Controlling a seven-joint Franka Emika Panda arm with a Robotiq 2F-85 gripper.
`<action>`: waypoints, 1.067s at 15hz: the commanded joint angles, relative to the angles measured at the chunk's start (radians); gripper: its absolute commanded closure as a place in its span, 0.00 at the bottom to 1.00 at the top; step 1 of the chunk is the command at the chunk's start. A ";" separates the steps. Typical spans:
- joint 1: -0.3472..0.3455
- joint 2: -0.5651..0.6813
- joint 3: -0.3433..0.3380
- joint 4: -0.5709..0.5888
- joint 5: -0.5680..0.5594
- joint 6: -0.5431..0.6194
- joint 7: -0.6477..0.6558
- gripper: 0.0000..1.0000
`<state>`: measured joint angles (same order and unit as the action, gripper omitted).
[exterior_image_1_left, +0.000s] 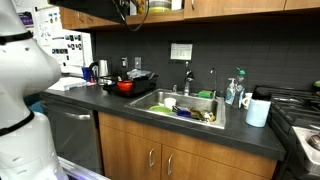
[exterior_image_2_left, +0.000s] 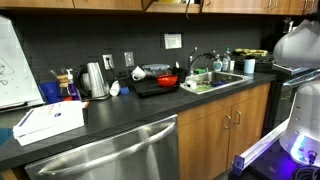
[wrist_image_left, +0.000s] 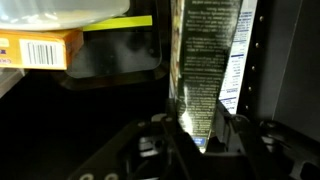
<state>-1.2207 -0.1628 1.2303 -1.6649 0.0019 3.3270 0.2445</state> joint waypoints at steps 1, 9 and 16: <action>0.183 -0.014 -0.171 -0.004 0.017 -0.043 -0.018 0.88; 0.596 -0.125 -0.582 -0.136 0.092 -0.066 -0.052 0.88; 0.959 -0.269 -0.938 -0.312 0.079 -0.097 -0.093 0.88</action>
<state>-0.3909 -0.3485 0.4228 -1.8955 0.0830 3.2536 0.1740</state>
